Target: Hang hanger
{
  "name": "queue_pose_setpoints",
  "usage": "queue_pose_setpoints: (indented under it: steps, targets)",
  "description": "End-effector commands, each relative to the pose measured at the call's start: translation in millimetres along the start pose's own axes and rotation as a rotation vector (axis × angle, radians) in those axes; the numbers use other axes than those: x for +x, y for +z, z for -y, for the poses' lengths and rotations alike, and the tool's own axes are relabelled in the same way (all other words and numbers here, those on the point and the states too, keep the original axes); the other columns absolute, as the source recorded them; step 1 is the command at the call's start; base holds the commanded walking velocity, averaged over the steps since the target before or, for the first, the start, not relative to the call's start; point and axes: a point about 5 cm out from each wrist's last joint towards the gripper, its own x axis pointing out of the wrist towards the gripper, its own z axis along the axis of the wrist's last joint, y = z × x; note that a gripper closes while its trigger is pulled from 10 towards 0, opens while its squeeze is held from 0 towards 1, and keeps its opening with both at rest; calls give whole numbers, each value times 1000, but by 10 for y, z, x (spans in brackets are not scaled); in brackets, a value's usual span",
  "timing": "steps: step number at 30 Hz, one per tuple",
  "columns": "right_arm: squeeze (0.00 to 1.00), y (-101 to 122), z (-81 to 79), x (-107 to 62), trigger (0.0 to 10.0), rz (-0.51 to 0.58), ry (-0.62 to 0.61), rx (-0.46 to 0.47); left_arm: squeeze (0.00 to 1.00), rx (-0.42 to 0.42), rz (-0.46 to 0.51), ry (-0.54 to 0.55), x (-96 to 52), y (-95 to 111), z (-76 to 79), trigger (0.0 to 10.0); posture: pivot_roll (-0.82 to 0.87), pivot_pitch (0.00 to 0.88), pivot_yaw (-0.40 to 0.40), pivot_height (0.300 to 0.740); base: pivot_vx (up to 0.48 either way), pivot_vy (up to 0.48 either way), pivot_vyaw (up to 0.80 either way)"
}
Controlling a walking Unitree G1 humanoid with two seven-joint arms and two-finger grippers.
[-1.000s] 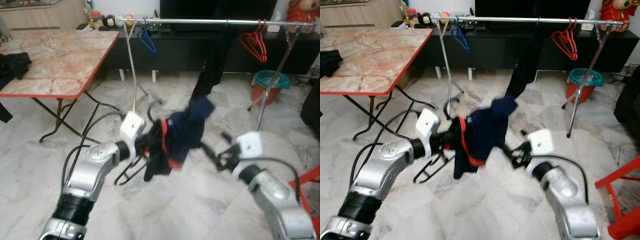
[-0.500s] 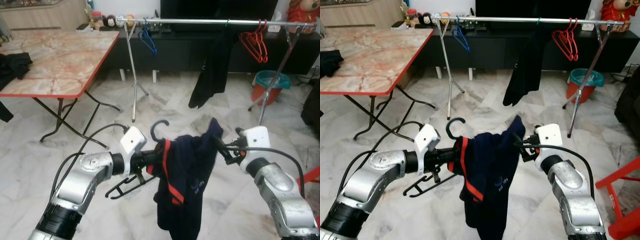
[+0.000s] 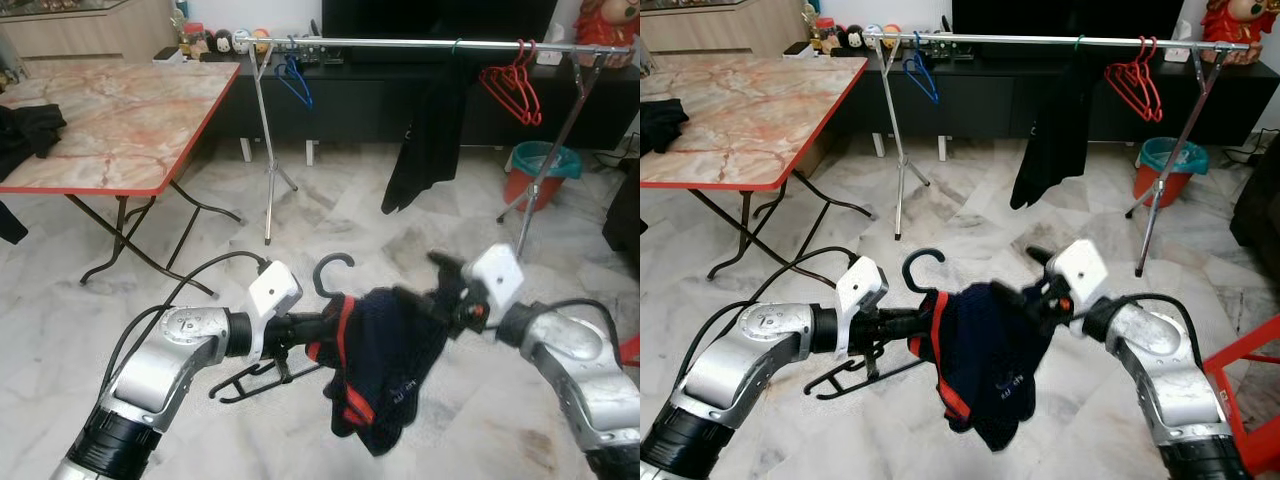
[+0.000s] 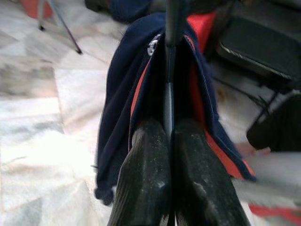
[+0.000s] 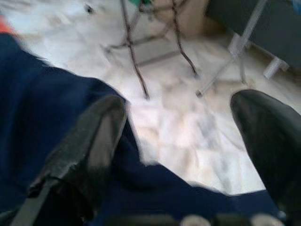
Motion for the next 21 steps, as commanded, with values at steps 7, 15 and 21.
queue_pose_setpoints:
  steps: [7, 15, 21]
  targets:
    - [0, 114, 70, 73, 10000, 15, 25, -46, 0, 44, 92, 15, -31, 199, -27, 10000, -34, 0, 28, 740, 0, 0, 0]
    - [0, 92, 6, 135, 10000, 22, 66, -43, 0, 18, 145, -6, 46, 218, 25, 10000, -37, 0, 27, 740, 0, 0, 0]
    - [0, 95, -12, 111, 10000, 3, 124, -57, 0, 29, 121, -24, 74, 184, 58, 10000, -39, 0, 23, 740, 0, 0, 0]
